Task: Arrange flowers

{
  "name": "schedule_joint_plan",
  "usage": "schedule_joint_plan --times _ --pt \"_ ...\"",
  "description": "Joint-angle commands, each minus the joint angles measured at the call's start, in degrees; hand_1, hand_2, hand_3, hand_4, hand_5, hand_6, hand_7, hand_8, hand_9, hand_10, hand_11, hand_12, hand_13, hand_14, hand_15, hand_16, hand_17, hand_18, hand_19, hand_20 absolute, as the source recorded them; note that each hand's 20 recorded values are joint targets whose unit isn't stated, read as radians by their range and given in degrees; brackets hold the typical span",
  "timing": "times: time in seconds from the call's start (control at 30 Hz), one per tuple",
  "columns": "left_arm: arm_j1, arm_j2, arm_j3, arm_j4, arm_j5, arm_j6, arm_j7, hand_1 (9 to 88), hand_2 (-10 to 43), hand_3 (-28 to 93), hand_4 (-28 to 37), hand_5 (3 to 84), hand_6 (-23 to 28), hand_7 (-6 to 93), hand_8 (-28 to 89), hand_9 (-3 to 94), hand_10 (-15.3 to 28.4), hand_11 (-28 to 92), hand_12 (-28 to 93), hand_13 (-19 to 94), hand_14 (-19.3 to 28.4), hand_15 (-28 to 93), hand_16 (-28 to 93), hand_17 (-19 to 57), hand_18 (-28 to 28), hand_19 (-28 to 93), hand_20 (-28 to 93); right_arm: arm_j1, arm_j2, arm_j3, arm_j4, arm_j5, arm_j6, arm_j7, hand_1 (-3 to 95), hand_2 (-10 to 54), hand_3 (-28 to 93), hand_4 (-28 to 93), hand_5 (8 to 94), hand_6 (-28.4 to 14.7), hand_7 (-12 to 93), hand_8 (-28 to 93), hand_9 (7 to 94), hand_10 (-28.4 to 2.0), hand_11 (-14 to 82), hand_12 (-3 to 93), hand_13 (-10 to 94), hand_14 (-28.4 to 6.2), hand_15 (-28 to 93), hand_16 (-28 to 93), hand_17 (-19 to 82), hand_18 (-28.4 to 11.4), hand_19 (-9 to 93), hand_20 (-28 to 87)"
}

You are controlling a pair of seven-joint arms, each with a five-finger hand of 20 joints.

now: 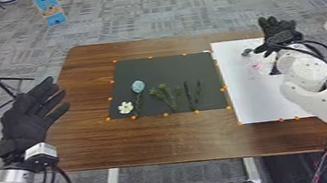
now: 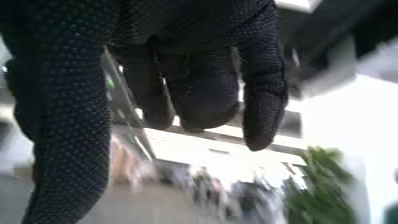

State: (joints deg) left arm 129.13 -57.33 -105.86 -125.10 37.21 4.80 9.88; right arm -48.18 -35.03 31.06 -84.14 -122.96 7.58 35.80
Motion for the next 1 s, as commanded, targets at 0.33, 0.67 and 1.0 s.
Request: schedule_joint_plan --times 0.33,0.67,1.0 --pt "0.93 -1.03 -0.78 -0.56 -0.02 -0.31 -0.22 19.4 -6.2 72 -28.3 33.7 3.8 20.0 -9 26.0 11.3 21 18 21 13.1 26 4 -10.1 21.9 43 12 -5.54 0.67 5.69 4.49 3.59 -13.01 11.27 56.3 -9.5 26 -28 26.9 -13.9 3 -4 28.5 -21.1 3.8 10.7 55 -13.2 90 30 24 -21.6 76 43" --pt "1.03 -1.12 -0.74 -0.65 -0.13 -0.24 -0.14 19.5 -6.2 72 -28.3 33.6 3.8 19.9 -9 25.9 11.3 20 18 21 13.2 26 4 -10.1 21.9 43 12 -8.45 -0.43 10.69 4.95 7.23 -22.95 12.07 50.7 -9.5 37 -28 33.3 -11.3 8 -5 37.3 -17.3 9.0 14.9 57 -12.9 88 31 24 -22.1 76 41" --pt "1.13 -1.12 -0.77 -0.62 -0.12 -0.54 -0.45 19.4 -6.3 72 -28.3 33.6 3.8 20.0 -9 26.0 11.3 21 18 21 13.2 26 4 -10.1 21.9 43 12 -10.01 -1.12 10.24 4.73 6.37 -20.80 13.52 38.3 -9.5 76 -28 54.8 -1.2 20 -11 61.3 -11.8 25.2 20.2 64 -10.3 88 32 29 -21.5 81 43"
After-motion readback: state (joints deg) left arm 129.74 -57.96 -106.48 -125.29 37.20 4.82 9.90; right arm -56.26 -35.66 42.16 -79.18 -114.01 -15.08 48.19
